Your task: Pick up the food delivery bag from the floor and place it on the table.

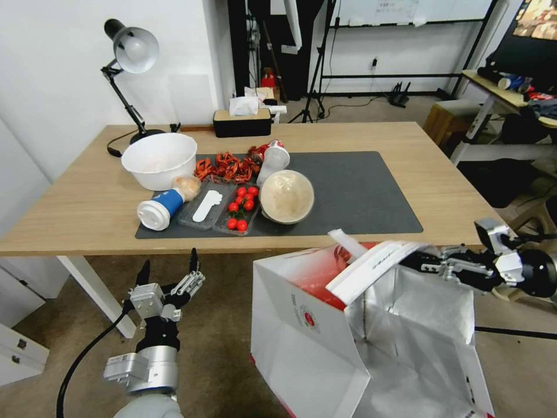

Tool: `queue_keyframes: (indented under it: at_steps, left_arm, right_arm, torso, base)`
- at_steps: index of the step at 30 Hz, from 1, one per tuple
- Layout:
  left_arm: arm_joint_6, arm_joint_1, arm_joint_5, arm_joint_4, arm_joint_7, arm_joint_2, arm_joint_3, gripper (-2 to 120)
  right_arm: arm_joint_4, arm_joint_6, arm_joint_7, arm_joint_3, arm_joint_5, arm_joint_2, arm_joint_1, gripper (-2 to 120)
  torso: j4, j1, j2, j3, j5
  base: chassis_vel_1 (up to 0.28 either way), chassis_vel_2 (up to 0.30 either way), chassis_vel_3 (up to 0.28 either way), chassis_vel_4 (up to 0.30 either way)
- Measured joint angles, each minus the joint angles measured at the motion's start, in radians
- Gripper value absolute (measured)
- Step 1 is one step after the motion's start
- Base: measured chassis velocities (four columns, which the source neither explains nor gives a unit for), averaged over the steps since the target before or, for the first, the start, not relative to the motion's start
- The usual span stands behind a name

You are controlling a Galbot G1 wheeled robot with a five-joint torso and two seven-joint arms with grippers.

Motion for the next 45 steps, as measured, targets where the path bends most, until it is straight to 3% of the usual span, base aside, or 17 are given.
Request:
queue_keyframes:
  at_steps: [12,19,30,32,33,36,37,39,40,43,44,45]
  left_arm:
    - [-0.010,0.009,0.017,-0.008,0.001,-0.004,-0.004,100]
    - [-0.010,0.012,0.018,-0.013,0.001,-0.002,-0.006,100]
    - [-0.012,0.017,0.018,-0.023,0.001,-0.008,-0.009,100]
    - [-0.014,0.018,0.018,-0.023,0.000,-0.009,-0.009,100]
    - [-0.014,0.018,0.018,-0.023,0.000,-0.009,-0.009,100]
    - [-0.016,0.017,0.017,-0.022,-0.001,-0.010,-0.010,100]
    - [-0.016,0.017,0.017,-0.022,-0.001,-0.010,-0.010,100]
    - [-0.016,0.015,0.016,-0.019,-0.001,-0.008,-0.009,100]
    - [-0.016,0.015,0.016,-0.019,-0.001,-0.008,-0.009,100]
    - [-0.015,0.005,0.013,-0.007,-0.001,0.003,0.001,100]
    - [-0.015,0.005,0.013,-0.007,-0.001,0.003,0.001,100]
    - [-0.015,0.003,0.011,-0.003,-0.001,0.007,0.003,100]
  right_arm:
    - [-0.013,0.016,0.052,0.023,0.005,-0.017,0.003,0]
    - [-0.027,0.010,0.073,0.085,0.074,-0.044,0.007,0]
    - [-0.059,-0.007,0.205,0.217,0.297,-0.119,0.027,0]
    - [-0.058,-0.003,0.300,0.245,0.430,-0.137,0.036,0]
    - [-0.058,-0.003,0.300,0.245,0.430,-0.137,0.036,0]
    - [-0.030,0.045,0.458,0.249,0.574,-0.150,0.056,0]
    - [-0.030,0.045,0.458,0.249,0.574,-0.150,0.056,0]
    - [0.011,0.107,0.635,0.249,0.663,-0.153,0.067,0]
    - [0.011,0.107,0.635,0.249,0.663,-0.153,0.067,0]
    - [0.061,0.208,0.942,0.209,0.777,-0.142,0.126,0]
    - [0.061,0.208,0.942,0.209,0.777,-0.142,0.126,0]
    - [0.074,0.249,1.074,0.181,0.811,-0.137,0.165,0]
  torso:
    - [-0.0001,0.000,-0.001,0.000,0.0001]
    - [-0.0001,0.000,-0.001,-0.001,0.0001]
    - [0.0000,-0.001,-0.001,-0.001,0.0000]
    - [-0.0001,-0.001,-0.001,-0.001,-0.0001]
    - [-0.0001,-0.001,-0.001,-0.001,-0.0001]
    - [0.0000,-0.001,-0.001,-0.001,0.0000]
    - [0.0000,-0.001,-0.001,-0.001,0.0000]
    - [0.0001,-0.001,-0.001,-0.001,-0.0001]
    - [0.0001,-0.001,-0.001,-0.001,-0.0001]
    - [-0.0001,-0.001,-0.001,-0.001,-0.0003]
    - [-0.0001,-0.001,-0.001,-0.001,-0.0003]
    - [-0.0002,-0.001,-0.001,-0.001,0.0001]
  base:
    - [0.000,0.000,0.000,0.000]
    - [0.000,0.000,0.000,0.000]
    - [0.000,0.000,0.000,0.000]
    - [0.000,0.000,0.000,0.000]
    - [0.000,0.000,0.000,0.000]
    - [0.000,0.000,0.000,0.000]
    - [0.000,0.000,0.000,0.000]
    - [0.000,0.000,0.000,0.000]
    - [0.000,0.000,0.000,0.000]
    - [0.000,0.000,0.000,0.000]
    - [0.000,0.000,0.000,0.000]
    - [0.000,0.000,0.000,0.000]
